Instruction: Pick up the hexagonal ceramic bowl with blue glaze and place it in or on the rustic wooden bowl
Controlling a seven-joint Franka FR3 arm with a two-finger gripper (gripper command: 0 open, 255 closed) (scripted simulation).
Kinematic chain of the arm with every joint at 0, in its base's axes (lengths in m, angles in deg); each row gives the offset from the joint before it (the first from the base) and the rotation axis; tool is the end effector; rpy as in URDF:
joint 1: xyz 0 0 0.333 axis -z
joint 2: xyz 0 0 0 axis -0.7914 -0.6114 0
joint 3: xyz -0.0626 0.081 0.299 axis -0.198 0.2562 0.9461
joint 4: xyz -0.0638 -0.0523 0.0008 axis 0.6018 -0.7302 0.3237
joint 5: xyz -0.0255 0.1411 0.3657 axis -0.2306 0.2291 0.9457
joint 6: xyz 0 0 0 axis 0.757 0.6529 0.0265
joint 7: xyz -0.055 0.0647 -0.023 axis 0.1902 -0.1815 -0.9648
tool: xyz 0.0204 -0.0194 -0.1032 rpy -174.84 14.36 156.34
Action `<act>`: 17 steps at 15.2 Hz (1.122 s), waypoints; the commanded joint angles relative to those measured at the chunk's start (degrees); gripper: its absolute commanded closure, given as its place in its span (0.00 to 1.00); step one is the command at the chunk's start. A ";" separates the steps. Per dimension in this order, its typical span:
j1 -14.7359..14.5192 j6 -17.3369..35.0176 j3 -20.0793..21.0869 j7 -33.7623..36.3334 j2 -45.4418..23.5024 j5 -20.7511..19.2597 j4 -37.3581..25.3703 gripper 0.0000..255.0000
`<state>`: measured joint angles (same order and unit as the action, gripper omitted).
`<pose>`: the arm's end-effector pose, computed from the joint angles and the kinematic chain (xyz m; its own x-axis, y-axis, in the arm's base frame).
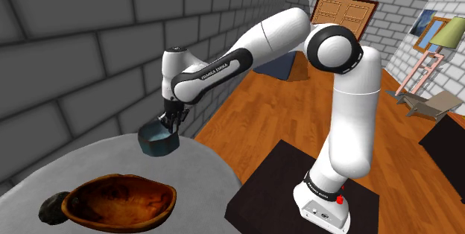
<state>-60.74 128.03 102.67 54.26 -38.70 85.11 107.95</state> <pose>0.5772 0.2327 0.3193 0.9966 -0.0794 0.0214 -0.0784 -0.9959 -0.0444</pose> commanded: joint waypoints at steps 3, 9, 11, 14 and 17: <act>0.23 -2.57 0.23 -0.37 1.65 0.57 -1.01 1.00; -5.31 -4.36 2.19 7.72 0.04 -1.02 -4.34 1.00; -7.23 -5.17 2.76 10.37 -0.87 -1.64 -6.01 1.00; -10.20 -6.60 3.51 14.29 -2.61 -2.65 -9.08 1.00; -13.28 -8.32 4.13 18.07 -4.80 -3.74 -12.84 1.00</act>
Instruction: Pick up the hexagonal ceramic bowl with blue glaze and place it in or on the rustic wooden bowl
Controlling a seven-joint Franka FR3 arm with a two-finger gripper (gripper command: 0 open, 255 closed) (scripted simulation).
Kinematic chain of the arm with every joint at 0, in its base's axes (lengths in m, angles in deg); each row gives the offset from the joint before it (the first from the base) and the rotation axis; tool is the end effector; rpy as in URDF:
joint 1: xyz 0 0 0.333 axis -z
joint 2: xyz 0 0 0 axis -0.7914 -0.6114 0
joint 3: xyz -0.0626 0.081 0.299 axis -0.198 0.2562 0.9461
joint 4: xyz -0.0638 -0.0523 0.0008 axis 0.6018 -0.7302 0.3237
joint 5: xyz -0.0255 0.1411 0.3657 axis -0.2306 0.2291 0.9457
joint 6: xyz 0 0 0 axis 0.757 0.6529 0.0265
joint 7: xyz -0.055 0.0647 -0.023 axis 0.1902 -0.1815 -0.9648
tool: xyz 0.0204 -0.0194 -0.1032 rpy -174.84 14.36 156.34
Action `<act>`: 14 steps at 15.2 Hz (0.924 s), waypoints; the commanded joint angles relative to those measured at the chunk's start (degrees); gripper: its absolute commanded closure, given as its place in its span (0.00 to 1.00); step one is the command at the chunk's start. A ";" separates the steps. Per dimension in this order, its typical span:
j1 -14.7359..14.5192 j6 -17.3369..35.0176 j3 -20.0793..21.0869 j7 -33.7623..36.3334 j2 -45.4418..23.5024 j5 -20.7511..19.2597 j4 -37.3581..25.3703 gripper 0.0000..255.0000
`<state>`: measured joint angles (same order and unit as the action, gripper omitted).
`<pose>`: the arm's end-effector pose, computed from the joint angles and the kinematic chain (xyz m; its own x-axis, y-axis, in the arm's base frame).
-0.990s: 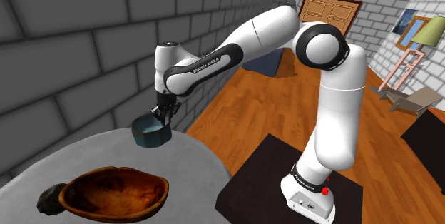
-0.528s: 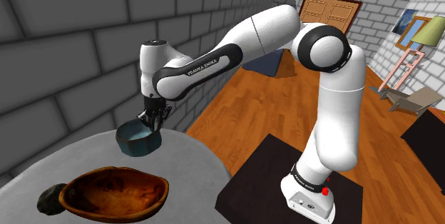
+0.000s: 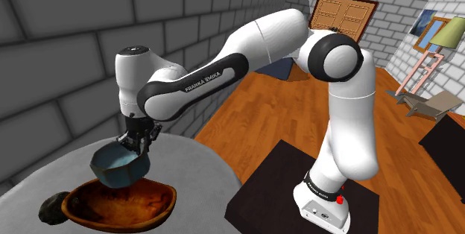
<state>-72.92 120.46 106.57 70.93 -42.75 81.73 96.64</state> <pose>0.5295 0.3950 0.3561 0.9967 -0.0778 0.0212 -0.0768 -0.9961 -0.0437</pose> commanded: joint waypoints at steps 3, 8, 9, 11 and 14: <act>-1.71 0.21 0.15 2.15 -1.79 -0.81 -1.58 1.00; -1.96 3.25 -0.26 2.58 -3.63 -1.56 -0.30 1.00; -2.01 3.84 -0.35 2.67 -4.02 -1.71 -0.08 1.00; -2.14 5.02 -0.54 2.86 -4.83 -2.03 0.31 1.00; -2.34 6.75 -0.85 3.14 -6.11 -2.53 0.81 1.00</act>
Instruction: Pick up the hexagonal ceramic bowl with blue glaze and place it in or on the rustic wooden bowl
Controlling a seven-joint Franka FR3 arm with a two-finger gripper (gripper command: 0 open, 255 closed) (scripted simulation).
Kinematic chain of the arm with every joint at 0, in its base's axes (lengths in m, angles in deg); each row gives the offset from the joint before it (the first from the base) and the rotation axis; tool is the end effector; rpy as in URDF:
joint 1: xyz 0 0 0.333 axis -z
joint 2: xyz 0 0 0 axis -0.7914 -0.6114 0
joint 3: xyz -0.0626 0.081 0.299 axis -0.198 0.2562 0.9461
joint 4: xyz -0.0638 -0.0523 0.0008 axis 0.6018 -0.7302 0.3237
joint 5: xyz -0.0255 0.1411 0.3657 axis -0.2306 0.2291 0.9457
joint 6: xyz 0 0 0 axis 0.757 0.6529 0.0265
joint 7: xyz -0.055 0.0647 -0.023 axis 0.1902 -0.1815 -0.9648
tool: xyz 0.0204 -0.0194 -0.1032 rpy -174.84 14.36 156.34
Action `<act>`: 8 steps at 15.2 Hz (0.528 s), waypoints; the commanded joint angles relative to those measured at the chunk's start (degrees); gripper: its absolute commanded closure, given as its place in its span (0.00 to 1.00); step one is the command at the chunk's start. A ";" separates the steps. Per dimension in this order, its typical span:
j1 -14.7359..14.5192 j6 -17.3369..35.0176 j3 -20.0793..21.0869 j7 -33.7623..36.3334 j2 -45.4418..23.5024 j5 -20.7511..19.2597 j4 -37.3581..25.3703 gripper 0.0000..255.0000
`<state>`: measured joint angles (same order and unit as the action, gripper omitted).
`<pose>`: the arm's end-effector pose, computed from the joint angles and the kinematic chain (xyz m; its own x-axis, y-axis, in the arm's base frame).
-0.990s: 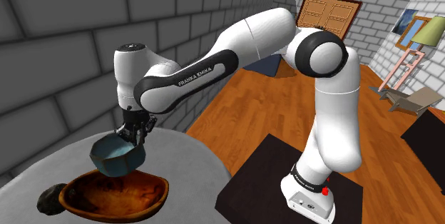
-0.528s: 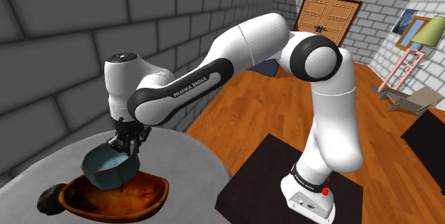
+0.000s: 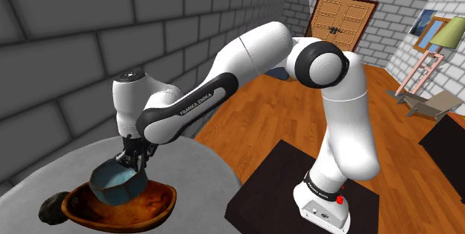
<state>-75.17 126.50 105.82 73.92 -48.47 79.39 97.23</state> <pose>0.5242 0.4144 0.2963 0.9966 -0.0792 0.0208 -0.0783 -0.9960 -0.0435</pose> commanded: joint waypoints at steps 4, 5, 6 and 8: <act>-0.39 2.89 -0.53 0.52 -2.14 -0.84 0.70 1.00; -0.39 2.88 -0.54 0.52 -2.15 -0.84 0.69 1.00; -0.39 2.88 -0.54 0.52 -2.15 -0.84 0.68 1.00; -0.39 2.88 -0.54 0.52 -2.15 -0.84 0.68 1.00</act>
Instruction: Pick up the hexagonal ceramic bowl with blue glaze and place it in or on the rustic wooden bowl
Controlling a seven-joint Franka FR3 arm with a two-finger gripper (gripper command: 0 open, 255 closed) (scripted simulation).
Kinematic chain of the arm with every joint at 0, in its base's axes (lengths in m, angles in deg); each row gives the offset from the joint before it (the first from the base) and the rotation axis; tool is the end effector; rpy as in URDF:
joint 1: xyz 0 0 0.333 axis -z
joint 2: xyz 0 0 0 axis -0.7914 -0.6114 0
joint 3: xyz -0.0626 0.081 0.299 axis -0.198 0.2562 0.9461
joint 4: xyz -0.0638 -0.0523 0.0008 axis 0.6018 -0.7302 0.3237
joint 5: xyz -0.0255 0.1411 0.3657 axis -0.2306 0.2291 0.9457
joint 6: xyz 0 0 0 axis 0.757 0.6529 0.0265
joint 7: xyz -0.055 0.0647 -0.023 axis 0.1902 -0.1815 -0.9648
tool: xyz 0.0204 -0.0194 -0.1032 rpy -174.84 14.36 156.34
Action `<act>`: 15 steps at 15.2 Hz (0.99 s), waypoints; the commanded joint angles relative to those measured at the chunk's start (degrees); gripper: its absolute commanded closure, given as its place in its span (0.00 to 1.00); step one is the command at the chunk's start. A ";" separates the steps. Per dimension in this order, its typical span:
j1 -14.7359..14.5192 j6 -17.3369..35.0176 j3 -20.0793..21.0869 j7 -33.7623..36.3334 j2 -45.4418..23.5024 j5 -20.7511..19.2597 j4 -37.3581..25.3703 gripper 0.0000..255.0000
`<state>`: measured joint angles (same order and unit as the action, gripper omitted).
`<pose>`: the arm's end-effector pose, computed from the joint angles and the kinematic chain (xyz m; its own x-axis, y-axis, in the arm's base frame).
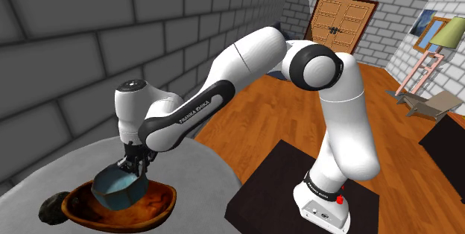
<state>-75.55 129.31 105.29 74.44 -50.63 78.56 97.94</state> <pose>0.5237 0.4145 0.2703 0.9966 -0.0793 0.0208 -0.0783 -0.9960 -0.0435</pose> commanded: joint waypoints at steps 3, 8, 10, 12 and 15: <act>-0.01 0.07 0.00 0.01 0.00 -0.01 -0.02 1.00; -0.02 0.07 -0.01 0.02 -0.04 -0.02 -0.06 0.00; 0.24 -1.25 0.30 -0.26 1.25 0.43 -0.13 0.00; 0.69 -4.00 0.85 -0.79 3.60 1.29 -0.60 0.00; 0.84 -5.11 1.04 -1.00 4.48 1.64 -0.86 0.00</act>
<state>-74.81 124.54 106.25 73.54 -46.55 80.06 96.95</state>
